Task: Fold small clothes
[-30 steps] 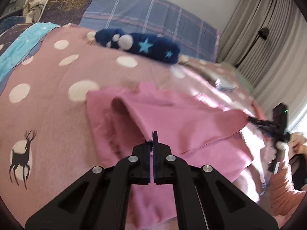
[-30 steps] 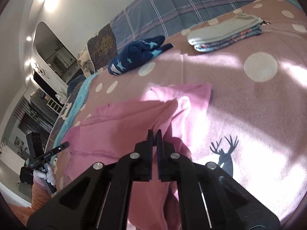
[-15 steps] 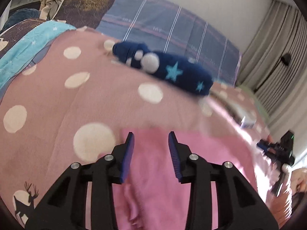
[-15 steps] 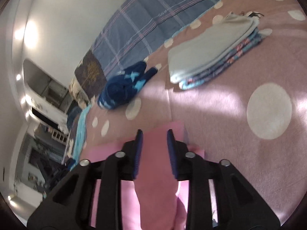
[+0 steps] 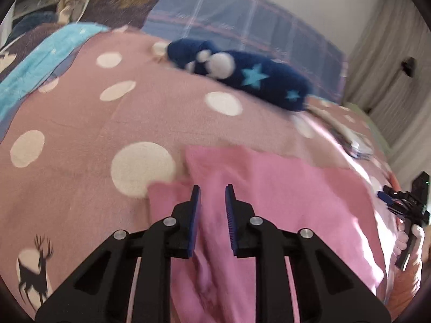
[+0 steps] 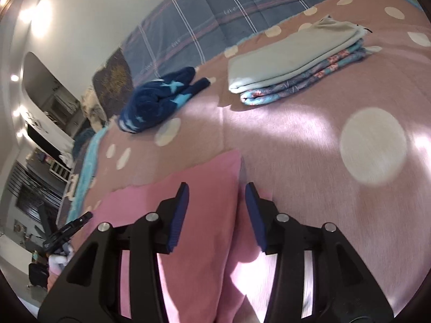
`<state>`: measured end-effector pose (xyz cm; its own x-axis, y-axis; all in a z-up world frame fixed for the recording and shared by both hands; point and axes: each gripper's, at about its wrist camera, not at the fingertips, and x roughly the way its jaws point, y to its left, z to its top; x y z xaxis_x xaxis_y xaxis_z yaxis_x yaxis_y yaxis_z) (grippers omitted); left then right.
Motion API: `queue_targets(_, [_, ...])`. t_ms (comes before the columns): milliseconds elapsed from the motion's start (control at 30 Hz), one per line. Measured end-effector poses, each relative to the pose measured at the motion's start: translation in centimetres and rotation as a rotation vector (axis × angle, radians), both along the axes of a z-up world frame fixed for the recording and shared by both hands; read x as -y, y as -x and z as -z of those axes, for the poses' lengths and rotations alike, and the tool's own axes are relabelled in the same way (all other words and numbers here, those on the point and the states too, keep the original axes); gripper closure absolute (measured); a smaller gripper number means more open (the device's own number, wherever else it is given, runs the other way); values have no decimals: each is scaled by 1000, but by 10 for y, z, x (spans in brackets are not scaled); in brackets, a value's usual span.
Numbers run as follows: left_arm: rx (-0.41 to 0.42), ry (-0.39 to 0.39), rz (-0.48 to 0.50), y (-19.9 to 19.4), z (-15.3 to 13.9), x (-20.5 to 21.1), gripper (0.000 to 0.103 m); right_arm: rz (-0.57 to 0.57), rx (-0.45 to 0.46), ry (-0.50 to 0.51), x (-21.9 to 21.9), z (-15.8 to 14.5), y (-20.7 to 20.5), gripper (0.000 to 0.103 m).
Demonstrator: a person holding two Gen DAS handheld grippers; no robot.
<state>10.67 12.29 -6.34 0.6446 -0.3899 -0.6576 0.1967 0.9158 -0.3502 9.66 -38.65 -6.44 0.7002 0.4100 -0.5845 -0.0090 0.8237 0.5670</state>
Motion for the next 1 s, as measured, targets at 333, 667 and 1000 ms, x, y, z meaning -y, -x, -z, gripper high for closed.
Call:
queue_targets(333, [79,-43,330,117,-32,80,74,-75,-18,78,-3,22,136,69])
queue_targets(667, [110,-156,769,176,-10,273,66,-134,-18,18,-15,31,178,69])
queue_targets(1000, [145,-336,845,185,12,345,64,-26,29,-50,46,29,199,69])
